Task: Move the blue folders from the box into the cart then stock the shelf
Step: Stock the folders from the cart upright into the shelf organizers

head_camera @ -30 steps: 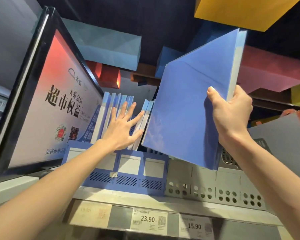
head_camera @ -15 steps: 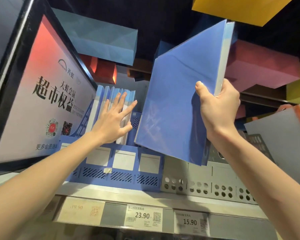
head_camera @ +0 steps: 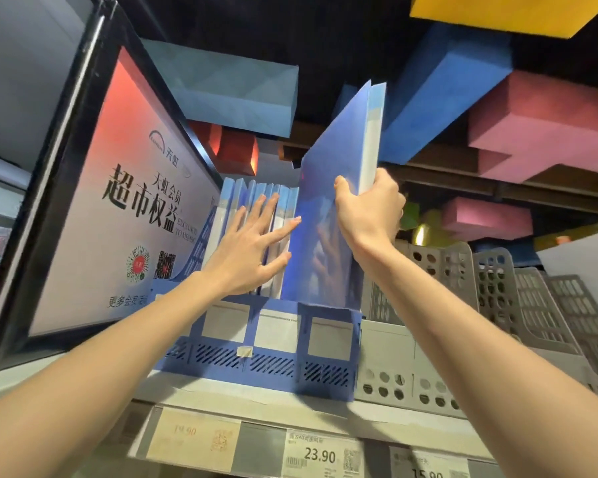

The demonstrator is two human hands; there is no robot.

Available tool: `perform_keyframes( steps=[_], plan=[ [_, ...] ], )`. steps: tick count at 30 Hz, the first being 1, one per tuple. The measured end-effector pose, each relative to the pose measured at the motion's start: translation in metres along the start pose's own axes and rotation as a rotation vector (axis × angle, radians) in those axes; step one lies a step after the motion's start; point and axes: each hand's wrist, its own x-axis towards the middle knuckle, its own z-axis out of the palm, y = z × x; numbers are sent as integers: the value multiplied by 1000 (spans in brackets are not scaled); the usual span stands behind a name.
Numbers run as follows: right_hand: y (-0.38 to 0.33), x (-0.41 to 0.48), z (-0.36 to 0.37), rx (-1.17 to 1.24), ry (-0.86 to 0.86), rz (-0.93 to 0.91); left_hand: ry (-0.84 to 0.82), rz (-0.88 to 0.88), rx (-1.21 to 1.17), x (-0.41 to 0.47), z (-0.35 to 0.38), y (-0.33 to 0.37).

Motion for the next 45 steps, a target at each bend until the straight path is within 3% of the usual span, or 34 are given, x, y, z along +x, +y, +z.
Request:
perform_keyframes(
  steps=[8, 18, 22, 30, 45],
  plan=[
    [5, 13, 33, -29, -160, 69, 38, -159, -294, 0, 4, 20],
    [22, -24, 20, -46, -241, -149, 95, -260, -428, -2, 11, 32],
    [52, -40, 20, -43, -281, -272, 84, -257, -447, -2, 9, 29],
    [81, -55, 32, -9, -364, -345, 91, -248, -462, -3, 7, 28],
    [101, -44, 31, 49, -419, -355, 60, -227, -647, -3, -1, 31]
  ],
)
